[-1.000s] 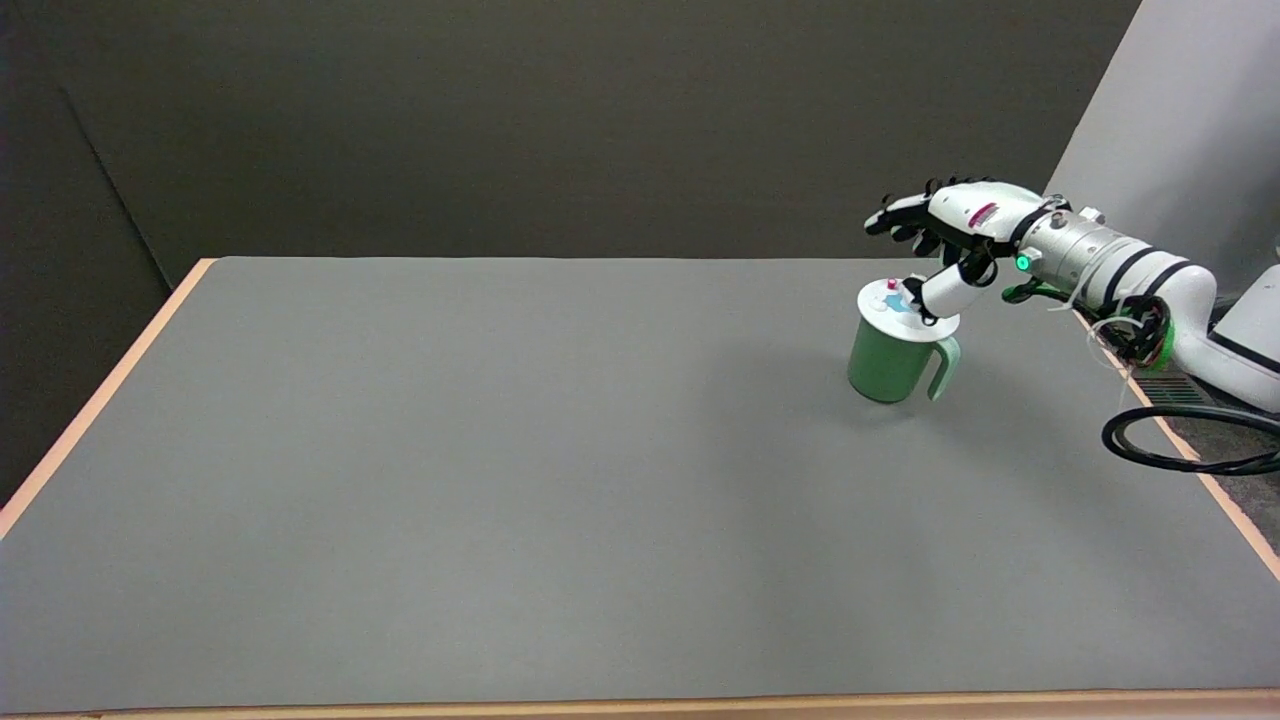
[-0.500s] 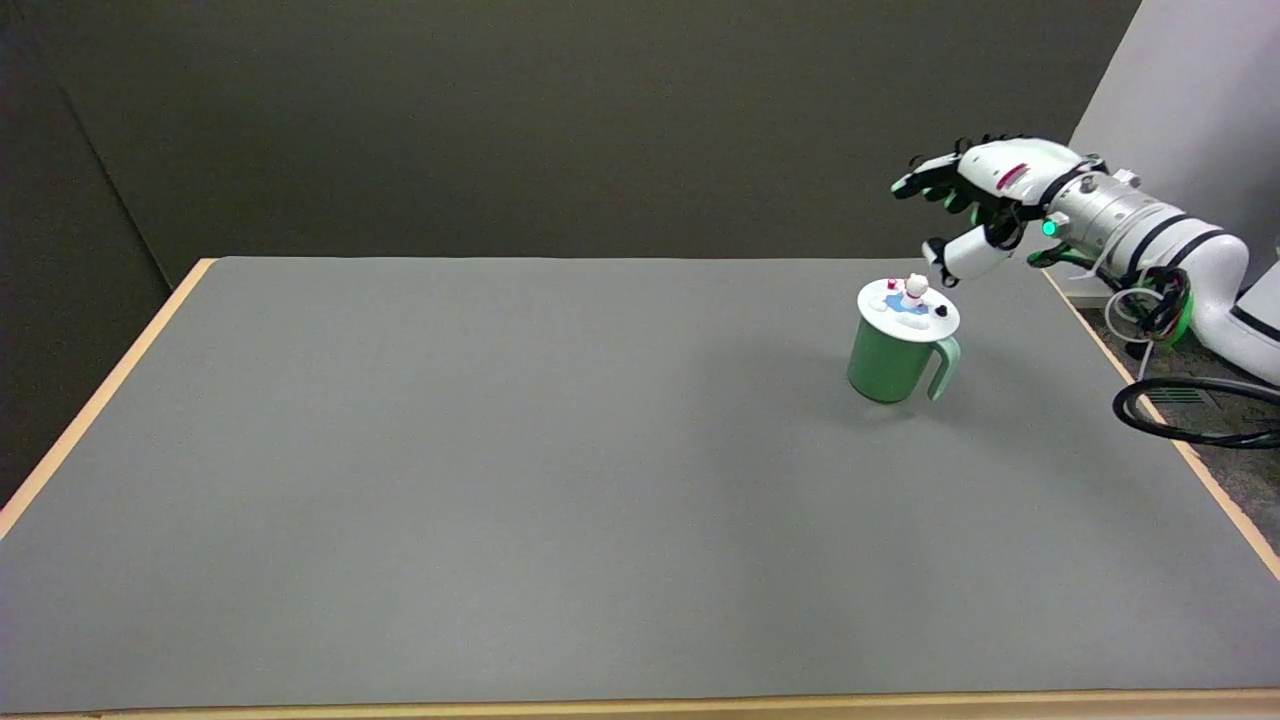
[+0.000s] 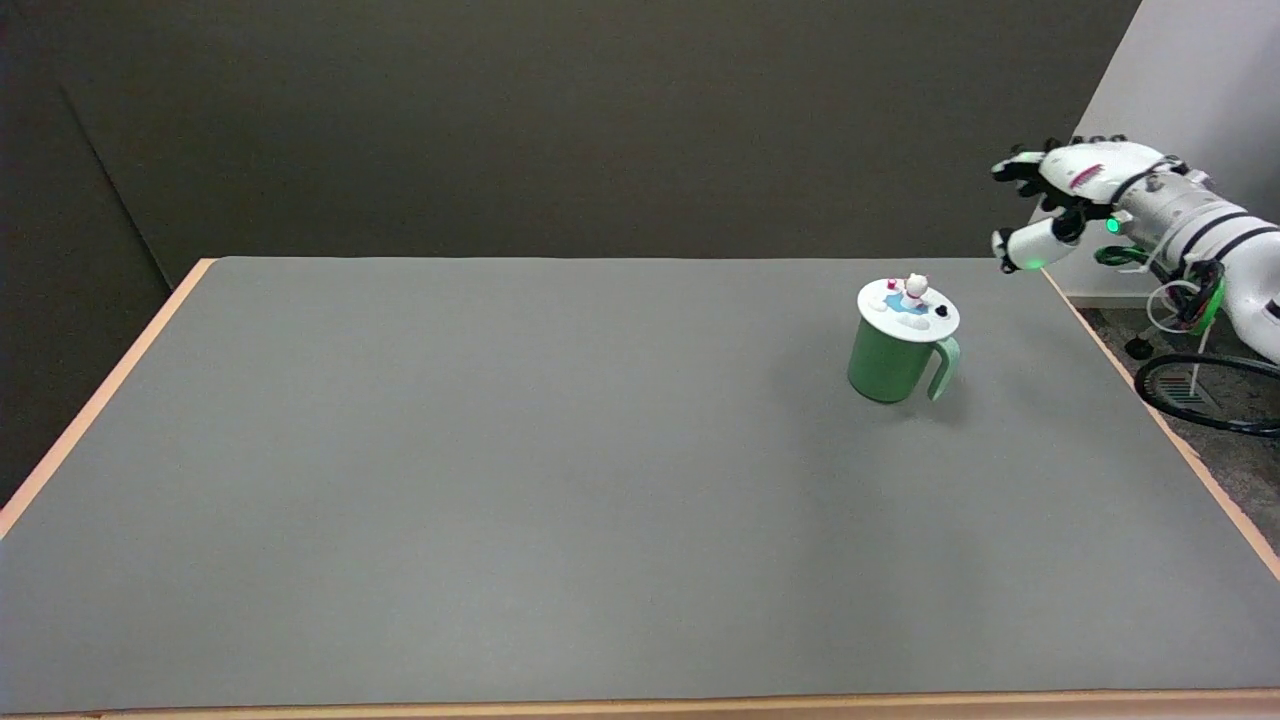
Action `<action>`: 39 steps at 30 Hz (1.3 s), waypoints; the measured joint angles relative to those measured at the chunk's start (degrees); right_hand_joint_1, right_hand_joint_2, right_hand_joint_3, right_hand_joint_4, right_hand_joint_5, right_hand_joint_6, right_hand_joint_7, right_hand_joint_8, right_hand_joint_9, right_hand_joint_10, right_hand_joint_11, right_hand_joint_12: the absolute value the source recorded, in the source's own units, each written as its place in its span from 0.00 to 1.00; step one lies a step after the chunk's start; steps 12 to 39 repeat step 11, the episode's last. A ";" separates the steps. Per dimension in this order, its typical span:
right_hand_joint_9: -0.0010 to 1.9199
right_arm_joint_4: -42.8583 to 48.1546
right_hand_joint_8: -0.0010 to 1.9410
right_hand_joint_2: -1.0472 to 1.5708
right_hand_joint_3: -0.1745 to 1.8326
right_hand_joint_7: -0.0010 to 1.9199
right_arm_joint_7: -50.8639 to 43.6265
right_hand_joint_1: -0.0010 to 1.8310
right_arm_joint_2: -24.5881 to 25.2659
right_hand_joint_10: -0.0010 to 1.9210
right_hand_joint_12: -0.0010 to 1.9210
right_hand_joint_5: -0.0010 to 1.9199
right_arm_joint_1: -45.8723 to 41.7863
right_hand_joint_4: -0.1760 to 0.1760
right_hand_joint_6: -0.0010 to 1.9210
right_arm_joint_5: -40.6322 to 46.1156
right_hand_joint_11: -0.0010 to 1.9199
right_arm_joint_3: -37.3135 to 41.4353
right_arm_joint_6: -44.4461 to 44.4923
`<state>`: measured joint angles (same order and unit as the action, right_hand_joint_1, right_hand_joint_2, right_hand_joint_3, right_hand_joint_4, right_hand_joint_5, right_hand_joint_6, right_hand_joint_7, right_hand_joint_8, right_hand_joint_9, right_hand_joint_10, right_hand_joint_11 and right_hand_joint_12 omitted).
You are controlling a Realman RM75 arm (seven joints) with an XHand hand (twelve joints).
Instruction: Place the white cup lid onto the cup.
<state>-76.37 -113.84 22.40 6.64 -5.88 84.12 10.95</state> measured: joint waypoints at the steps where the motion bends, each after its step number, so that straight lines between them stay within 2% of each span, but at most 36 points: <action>1: 0.35 0.87 0.09 0.65 0.63 0.26 0.01 0.29 0.10 0.12 0.30 0.14 0.00 0.58 0.08 -0.18 0.36 0.15 0.17; 11: 0.32 7.86 0.08 0.65 0.63 0.24 0.05 0.29 1.46 0.11 0.27 0.12 0.00 0.56 0.07 -1.40 0.34 1.65 0.98; 39: 0.32 7.86 0.08 0.65 0.63 0.24 0.05 0.29 1.46 0.11 0.27 0.12 0.00 0.56 0.07 -1.40 0.34 1.65 0.98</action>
